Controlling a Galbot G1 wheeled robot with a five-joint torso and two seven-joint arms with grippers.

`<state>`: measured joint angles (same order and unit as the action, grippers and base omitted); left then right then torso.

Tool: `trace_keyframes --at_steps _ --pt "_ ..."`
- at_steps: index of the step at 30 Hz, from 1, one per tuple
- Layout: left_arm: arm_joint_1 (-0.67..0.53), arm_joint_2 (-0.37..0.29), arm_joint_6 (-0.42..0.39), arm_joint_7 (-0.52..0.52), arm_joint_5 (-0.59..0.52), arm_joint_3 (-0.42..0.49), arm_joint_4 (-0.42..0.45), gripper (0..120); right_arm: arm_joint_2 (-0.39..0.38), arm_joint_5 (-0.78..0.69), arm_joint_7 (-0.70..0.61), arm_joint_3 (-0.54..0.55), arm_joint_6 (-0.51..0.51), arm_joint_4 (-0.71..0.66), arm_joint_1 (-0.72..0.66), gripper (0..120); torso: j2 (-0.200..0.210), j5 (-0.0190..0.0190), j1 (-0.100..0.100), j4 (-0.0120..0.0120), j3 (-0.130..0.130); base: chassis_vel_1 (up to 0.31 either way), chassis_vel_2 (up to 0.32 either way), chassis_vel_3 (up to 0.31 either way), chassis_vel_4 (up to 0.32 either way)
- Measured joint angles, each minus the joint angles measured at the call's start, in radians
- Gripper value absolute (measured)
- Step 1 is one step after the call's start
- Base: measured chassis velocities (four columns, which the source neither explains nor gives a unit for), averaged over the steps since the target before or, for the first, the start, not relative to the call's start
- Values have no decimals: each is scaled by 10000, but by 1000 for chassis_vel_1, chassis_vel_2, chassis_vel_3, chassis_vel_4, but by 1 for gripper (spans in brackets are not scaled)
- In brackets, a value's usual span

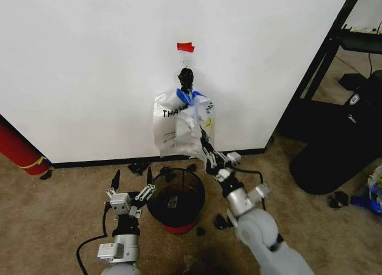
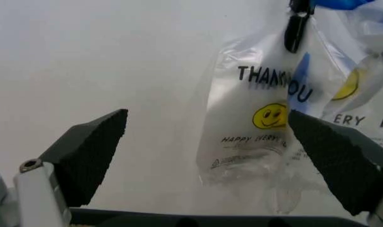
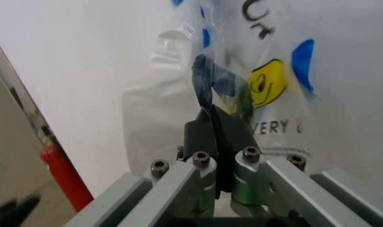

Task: Pick up the garbage bag from the wall and place it over the trash bin.

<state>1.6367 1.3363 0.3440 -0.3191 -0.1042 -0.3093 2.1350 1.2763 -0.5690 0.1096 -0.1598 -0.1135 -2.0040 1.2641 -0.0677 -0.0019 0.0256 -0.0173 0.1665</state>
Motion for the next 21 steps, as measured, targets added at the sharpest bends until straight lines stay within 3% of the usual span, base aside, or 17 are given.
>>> trace_keyframes --at_steps 4,21 --pt "-52 -101 -6 -2 -43 126 -4 100 -214 959 265 -307 -487 -565 1354 0 0 0 0 -2 0 0 0 0 0" --pt "-189 -297 -2 -4 -211 225 -70 100 -112 3089 349 -1066 -1945 -1412 4300 0 1 0 -1 -3 0 0 0 0 0"
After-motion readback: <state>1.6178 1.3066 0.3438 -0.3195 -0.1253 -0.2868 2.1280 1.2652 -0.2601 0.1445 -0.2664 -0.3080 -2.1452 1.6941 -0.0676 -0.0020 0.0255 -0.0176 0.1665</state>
